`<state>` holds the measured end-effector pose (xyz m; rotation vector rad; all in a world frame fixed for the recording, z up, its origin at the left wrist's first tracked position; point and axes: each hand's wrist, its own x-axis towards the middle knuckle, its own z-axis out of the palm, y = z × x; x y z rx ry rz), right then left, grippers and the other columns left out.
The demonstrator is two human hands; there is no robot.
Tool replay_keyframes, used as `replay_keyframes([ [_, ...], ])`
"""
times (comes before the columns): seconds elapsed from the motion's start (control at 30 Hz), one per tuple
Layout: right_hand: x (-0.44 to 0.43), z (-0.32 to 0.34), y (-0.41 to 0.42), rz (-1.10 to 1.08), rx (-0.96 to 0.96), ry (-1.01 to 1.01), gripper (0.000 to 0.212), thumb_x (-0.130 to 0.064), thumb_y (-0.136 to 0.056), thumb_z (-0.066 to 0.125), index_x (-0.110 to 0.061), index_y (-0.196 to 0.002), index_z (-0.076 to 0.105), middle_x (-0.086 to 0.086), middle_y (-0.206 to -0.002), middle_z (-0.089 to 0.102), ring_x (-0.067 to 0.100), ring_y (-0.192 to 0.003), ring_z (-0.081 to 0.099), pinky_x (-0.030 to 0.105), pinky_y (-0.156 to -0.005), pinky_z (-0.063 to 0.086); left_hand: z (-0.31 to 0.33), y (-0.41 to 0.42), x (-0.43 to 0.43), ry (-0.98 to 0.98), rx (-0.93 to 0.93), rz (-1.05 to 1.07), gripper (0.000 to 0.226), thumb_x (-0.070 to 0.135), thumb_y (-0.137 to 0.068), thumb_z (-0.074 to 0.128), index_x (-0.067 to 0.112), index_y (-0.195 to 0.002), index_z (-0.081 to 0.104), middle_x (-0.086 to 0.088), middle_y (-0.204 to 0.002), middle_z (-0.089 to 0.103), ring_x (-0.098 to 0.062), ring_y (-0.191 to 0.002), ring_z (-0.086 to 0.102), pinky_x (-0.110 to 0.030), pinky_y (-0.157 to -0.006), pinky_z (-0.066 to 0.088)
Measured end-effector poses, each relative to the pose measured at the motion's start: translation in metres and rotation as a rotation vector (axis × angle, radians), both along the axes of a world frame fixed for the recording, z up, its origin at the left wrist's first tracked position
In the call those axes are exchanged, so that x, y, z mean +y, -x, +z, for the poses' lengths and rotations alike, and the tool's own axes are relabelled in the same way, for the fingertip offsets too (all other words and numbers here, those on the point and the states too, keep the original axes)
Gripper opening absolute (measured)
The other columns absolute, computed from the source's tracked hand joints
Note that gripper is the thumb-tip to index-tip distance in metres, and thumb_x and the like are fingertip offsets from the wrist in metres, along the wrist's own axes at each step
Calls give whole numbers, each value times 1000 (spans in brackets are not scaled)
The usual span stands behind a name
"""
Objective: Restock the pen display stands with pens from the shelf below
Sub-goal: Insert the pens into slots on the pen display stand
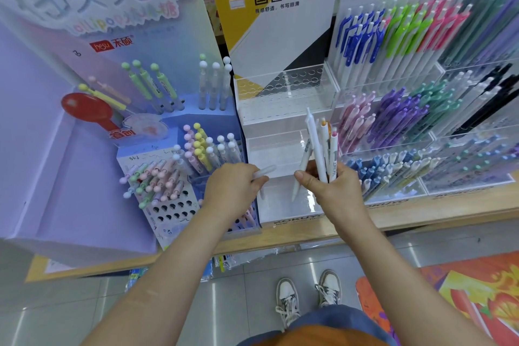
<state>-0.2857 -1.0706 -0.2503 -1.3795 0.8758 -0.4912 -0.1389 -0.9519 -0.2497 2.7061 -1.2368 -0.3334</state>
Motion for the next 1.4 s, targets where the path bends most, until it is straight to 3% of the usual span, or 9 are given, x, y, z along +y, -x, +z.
replay_keyframes([
  [0.17,1,-1,0,-20,-39,-117,16,-13,-78,80,-8,-80,65,-12,-51,54,2,-45,46,20,-49,38,0,1,-4,-27,-74,40,42,51,-93,51,16,-71,56,1,-64,54,-22,-69,59,-31,-55,40],
  [0.37,3,3,3,17,-75,-147,21,-11,-79,79,2,-88,63,4,-52,53,11,-43,45,21,-40,34,-1,3,-1,-34,-160,30,40,53,-95,46,21,-71,50,1,-67,57,-21,-69,59,-30,-54,40],
  [0.63,9,1,1,50,-82,-189,21,-7,-78,79,-3,-83,60,-6,-50,50,7,-42,39,20,-41,34,3,3,2,-187,-199,-38,42,58,-94,44,20,-82,57,0,-78,64,-22,-74,61,-28,-56,38],
  [0.77,8,6,0,81,-81,-189,22,-8,-77,80,-7,-81,58,-11,-49,49,5,-42,39,22,-42,33,32,12,-4,42,-72,62,46,64,-87,49,21,-74,59,5,-67,59,-16,-68,59,-30,-57,45],
  [0.87,7,9,1,131,-80,-183,24,-8,-76,81,-9,-78,58,-10,-49,49,7,-43,37,22,-42,32,55,23,-12,552,387,178,25,51,-85,63,27,-85,69,11,-77,69,-2,-76,62,-26,-70,49],
  [0.93,7,9,1,162,-51,-152,23,-8,-75,81,-10,-77,59,-7,-51,51,7,-42,39,21,-42,33,64,28,-21,670,614,233,19,43,-79,73,32,-93,69,14,-81,71,0,-80,64,-23,-73,50],
  [1.07,4,10,7,217,-1,-95,20,-12,-78,80,-6,-86,63,-7,-57,56,1,-44,45,14,-45,36,63,26,-28,747,687,292,11,25,-75,81,21,-81,73,9,-73,72,-2,-72,67,-23,-71,53],
  [1.2,-2,4,18,298,80,-96,17,-21,-86,74,-9,-97,70,20,-87,71,4,-47,42,21,-45,35,53,26,-27,726,732,287,10,17,-79,78,22,-87,74,6,-80,75,0,-72,68,-21,-71,52],
  [1.4,-5,-12,16,183,124,-64,8,-15,-86,74,-14,-88,66,-5,-59,51,6,-48,43,20,-43,37,43,33,-21,610,605,162,11,22,-86,71,30,-93,71,18,-84,68,8,-72,58,-21,-73,46],
])
